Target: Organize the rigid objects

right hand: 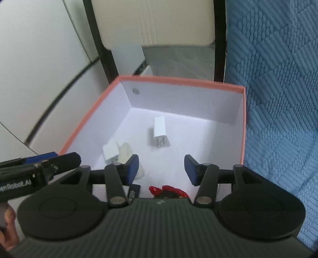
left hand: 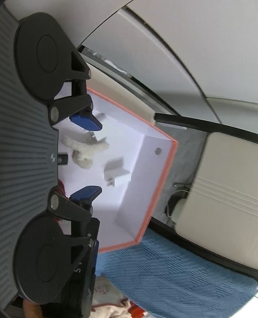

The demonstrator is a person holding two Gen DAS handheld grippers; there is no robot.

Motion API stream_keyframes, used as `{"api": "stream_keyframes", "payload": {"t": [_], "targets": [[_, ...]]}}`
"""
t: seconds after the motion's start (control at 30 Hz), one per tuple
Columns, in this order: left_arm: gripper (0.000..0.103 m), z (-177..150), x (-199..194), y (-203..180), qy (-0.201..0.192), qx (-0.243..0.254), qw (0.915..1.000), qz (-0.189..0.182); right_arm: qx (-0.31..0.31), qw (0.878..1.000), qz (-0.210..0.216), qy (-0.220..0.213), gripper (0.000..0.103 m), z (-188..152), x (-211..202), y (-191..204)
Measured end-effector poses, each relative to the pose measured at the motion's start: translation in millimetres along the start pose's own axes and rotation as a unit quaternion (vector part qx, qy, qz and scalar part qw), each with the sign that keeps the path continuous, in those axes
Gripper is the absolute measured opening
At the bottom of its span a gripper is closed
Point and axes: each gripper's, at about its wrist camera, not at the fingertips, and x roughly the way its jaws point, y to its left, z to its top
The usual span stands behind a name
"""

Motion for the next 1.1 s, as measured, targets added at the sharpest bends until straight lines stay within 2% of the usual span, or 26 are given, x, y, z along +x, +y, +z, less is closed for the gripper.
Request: {"api": "stream_keyframes", "payload": {"t": [0.27,0.53,0.6,0.73,1.1], "targets": [[0.070,4,-57,-25,-0.052,0.011,0.9986,-0.002,-0.024,0.997,0.014,-0.067,0.053,3,-69,7],[0.071,-2,-105,-37,-0.084,0.007,0.9964,-0.001,-0.037,0.993,0.021,-0.114,0.053,-5,-123,8],[0.075,-5,-114,-41,-0.091,0.009,0.9958,0.000,-0.041,0.992,0.020,-0.121,0.053,-9,-132,8],[0.075,-13,-129,-52,-0.102,0.021,0.9945,0.005,-0.044,0.990,0.020,-0.134,0.053,-19,-150,2],[0.084,-44,-145,-64,-0.102,0.015,0.9947,-0.004,-0.035,0.988,0.014,-0.148,0.053,-55,-182,-11]]}}
